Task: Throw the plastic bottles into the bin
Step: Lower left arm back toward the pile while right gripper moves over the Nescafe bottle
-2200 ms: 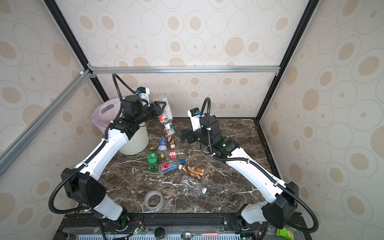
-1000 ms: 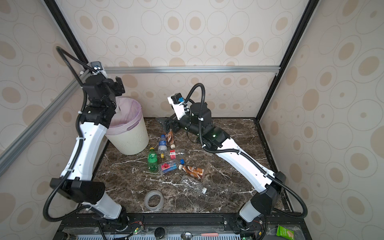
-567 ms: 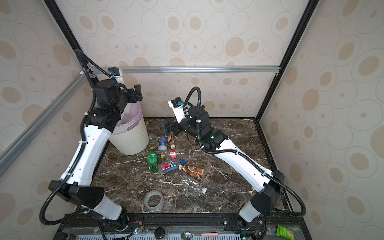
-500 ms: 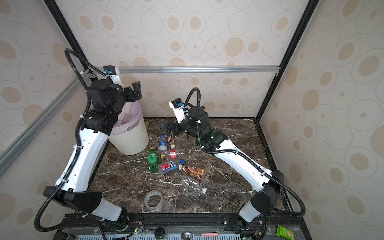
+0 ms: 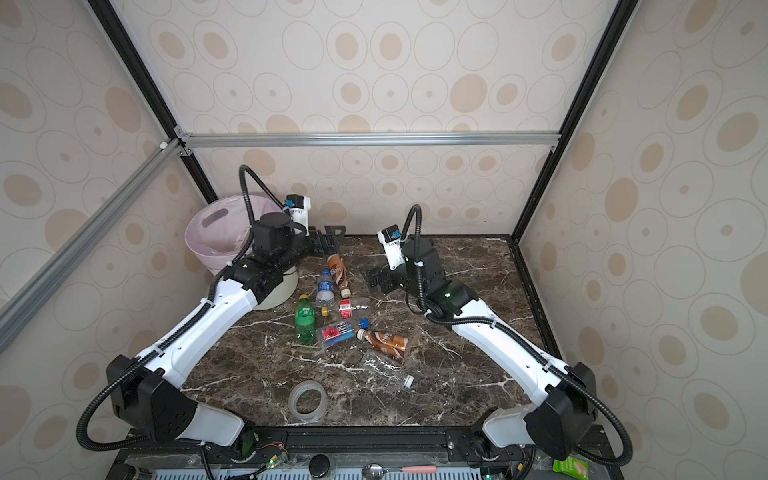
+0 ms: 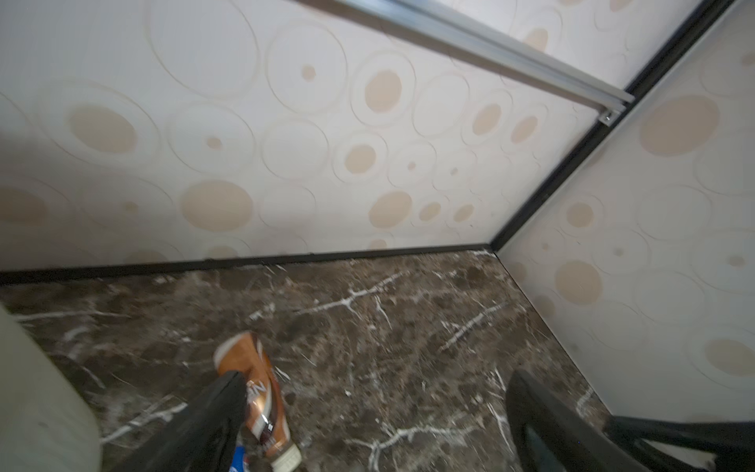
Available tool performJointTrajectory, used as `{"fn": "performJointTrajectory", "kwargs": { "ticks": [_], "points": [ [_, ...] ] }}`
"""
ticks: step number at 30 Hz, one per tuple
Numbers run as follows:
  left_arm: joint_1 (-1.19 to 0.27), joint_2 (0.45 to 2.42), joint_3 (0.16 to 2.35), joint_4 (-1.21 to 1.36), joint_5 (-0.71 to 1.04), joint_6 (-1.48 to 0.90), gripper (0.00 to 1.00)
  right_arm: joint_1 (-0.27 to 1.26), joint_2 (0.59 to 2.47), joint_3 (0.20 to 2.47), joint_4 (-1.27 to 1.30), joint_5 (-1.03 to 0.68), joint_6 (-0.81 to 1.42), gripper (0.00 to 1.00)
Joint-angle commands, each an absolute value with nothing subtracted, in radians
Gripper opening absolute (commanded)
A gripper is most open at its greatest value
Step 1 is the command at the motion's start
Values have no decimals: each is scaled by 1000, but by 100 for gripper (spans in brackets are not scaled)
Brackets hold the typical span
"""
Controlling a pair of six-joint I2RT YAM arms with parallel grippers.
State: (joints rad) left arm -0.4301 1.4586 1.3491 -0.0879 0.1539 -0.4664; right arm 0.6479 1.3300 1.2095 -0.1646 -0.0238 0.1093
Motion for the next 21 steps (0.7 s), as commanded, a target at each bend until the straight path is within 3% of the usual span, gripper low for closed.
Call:
{"fn": "performJointTrajectory", "kwargs": {
  "ticks": [1, 8, 21],
  "points": [
    [-439, 1418, 1267, 46, 244, -603, 99, 642, 1274, 1114, -233, 24, 107, 100],
    [-481, 1387, 1040, 192, 294, -734, 99, 647, 1208, 915, -291, 9, 176, 100],
    [-503, 1342, 949, 178, 277, -721, 99, 796, 1280, 773, -312, 129, 221, 100]
  ]
}}
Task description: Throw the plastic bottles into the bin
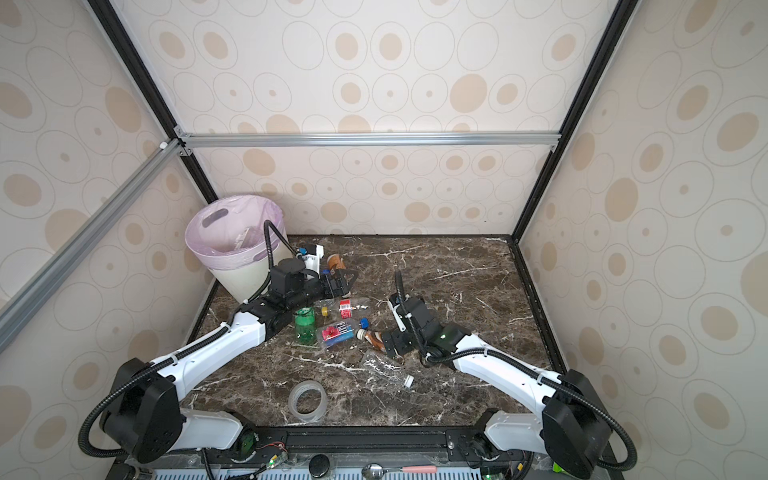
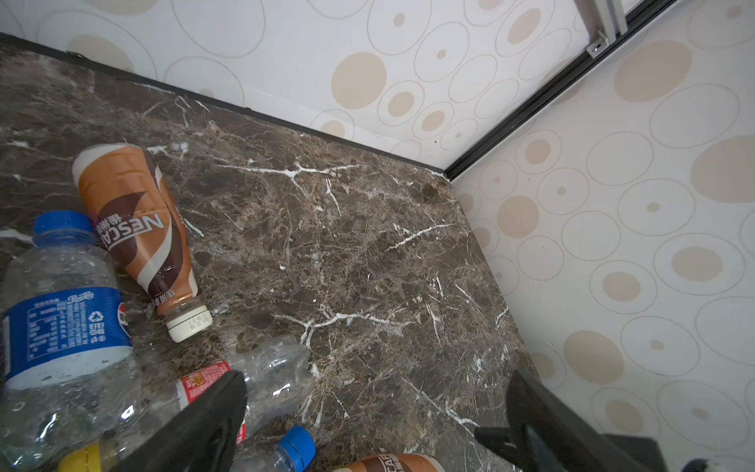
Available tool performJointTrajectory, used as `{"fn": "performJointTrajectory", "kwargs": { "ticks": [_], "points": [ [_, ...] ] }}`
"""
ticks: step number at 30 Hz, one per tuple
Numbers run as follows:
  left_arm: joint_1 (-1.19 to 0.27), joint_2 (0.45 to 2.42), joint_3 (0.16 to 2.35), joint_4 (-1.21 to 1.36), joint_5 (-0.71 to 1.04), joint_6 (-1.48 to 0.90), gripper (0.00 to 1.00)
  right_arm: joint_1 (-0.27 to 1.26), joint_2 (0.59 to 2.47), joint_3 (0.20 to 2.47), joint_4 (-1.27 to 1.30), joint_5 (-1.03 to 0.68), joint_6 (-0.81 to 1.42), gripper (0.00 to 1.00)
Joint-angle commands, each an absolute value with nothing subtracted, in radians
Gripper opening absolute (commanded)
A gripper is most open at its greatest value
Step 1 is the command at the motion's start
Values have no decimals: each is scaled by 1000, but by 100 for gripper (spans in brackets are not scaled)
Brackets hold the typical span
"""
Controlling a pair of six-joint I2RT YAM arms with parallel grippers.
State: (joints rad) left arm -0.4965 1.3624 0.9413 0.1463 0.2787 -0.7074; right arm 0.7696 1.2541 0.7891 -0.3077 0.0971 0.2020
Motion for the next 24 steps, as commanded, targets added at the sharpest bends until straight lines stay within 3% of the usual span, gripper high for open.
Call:
{"fn": "performJointTrajectory", "kwargs": {
  "ticks": [1, 24],
  "points": [
    [-503, 1346, 954, 176, 280, -719, 99, 807, 1286, 767, -308, 130, 222, 100],
    [-502, 1399, 950, 179, 284, -724, 99, 924, 1354, 716, -292, 212, 219, 100]
  ]
}}
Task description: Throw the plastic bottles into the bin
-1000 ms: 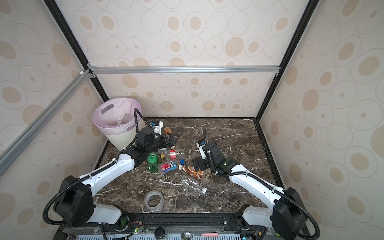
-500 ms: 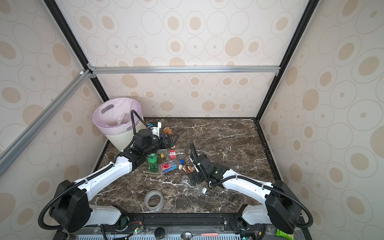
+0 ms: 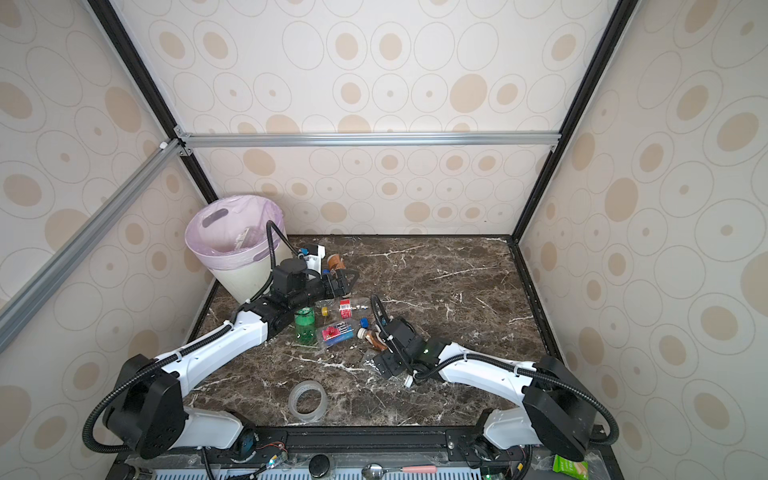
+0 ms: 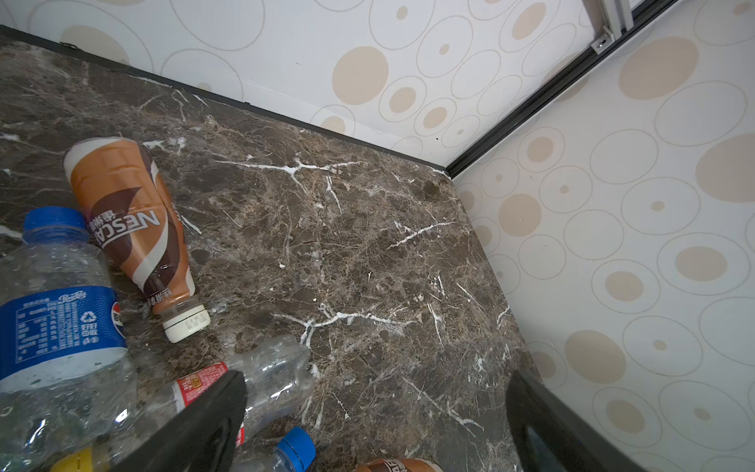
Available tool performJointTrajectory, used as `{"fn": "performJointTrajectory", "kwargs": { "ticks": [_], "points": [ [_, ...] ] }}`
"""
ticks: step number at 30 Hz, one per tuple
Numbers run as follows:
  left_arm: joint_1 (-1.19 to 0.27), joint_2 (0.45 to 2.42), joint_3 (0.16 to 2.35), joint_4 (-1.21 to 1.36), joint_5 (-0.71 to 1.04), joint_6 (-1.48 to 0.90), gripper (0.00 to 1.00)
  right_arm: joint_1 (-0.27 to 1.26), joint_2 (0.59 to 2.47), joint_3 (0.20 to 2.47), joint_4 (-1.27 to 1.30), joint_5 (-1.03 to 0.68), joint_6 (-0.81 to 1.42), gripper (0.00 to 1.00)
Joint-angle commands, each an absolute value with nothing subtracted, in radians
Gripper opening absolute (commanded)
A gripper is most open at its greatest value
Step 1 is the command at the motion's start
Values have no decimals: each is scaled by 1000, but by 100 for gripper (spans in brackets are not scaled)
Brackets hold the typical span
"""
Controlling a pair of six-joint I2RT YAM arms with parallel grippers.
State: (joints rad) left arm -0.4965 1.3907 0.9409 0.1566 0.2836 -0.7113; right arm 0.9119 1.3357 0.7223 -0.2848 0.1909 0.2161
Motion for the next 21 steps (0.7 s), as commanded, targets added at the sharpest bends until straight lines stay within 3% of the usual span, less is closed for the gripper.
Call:
{"fn": "performJointTrajectory", "kwargs": {
  "ticks": [1, 21],
  "points": [
    [-502, 1400, 951, 179, 284, -725, 99, 926, 1360, 717, -293, 214, 218, 100],
    [-502, 1407, 946, 178, 284, -723, 99, 921, 1447, 762, -287, 358, 265, 100]
  ]
}}
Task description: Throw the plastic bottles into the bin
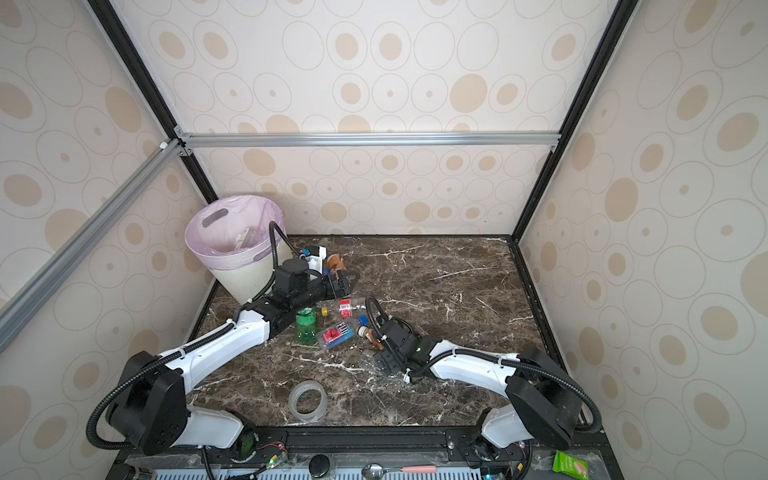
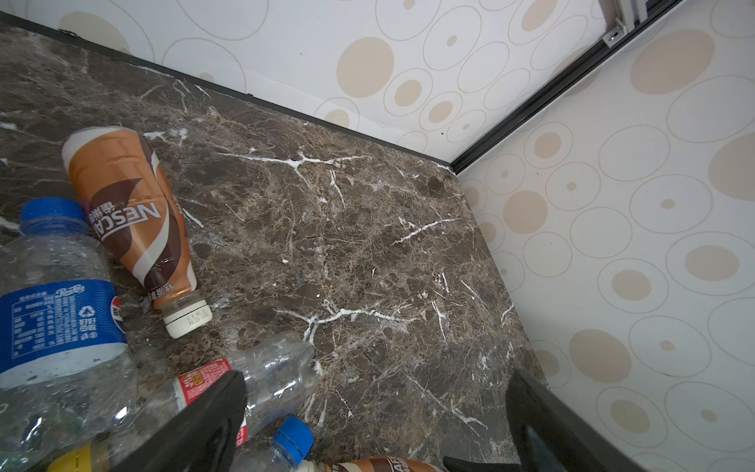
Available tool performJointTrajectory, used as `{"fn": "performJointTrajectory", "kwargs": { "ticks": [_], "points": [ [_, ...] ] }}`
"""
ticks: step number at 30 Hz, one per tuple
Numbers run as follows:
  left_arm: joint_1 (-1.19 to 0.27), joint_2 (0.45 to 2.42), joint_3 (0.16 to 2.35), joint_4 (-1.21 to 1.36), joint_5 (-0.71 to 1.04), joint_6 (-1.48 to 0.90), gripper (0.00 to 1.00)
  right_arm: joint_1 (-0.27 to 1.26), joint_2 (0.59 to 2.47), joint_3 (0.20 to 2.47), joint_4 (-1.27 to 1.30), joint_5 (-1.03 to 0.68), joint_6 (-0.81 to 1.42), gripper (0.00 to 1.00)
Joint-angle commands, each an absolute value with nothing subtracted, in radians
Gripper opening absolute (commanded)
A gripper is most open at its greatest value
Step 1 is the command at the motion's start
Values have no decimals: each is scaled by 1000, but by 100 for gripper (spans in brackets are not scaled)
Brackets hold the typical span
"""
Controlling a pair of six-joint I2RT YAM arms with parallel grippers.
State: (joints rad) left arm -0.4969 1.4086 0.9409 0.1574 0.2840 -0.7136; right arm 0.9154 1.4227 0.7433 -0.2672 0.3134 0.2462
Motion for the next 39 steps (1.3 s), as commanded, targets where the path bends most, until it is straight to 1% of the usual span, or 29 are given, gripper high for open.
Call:
{"fn": "performJointTrajectory", "kwargs": {
  "ticks": [1, 10, 15, 18, 23, 28, 31, 39],
  "points": [
    [-503, 1406, 946, 178, 283, -722, 99, 915, 1454, 767, -290, 365, 269, 100],
    [-502, 1394, 929, 180, 280, -724, 99, 816, 1498, 790, -276, 357, 288, 100],
    [-502, 1382, 917, 178, 275, -722, 99, 806, 1490, 809, -281, 339, 267, 100],
    [-502, 1378, 911, 177, 270, -718, 99, 806, 1457, 806, -294, 316, 258, 100],
    [-502, 1385, 912, 180, 273, -720, 99, 806, 1348, 761, -303, 267, 246, 100],
    [-502, 1400, 910, 200, 282, -730, 99, 806, 1280, 726, -319, 285, 249, 100],
    [-501, 1409, 910, 211, 288, -738, 99, 801, 1286, 726, -309, 280, 243, 100],
    [-502, 1395, 906, 190, 285, -731, 99, 785, 1353, 752, -317, 168, 213, 100]
  ]
}}
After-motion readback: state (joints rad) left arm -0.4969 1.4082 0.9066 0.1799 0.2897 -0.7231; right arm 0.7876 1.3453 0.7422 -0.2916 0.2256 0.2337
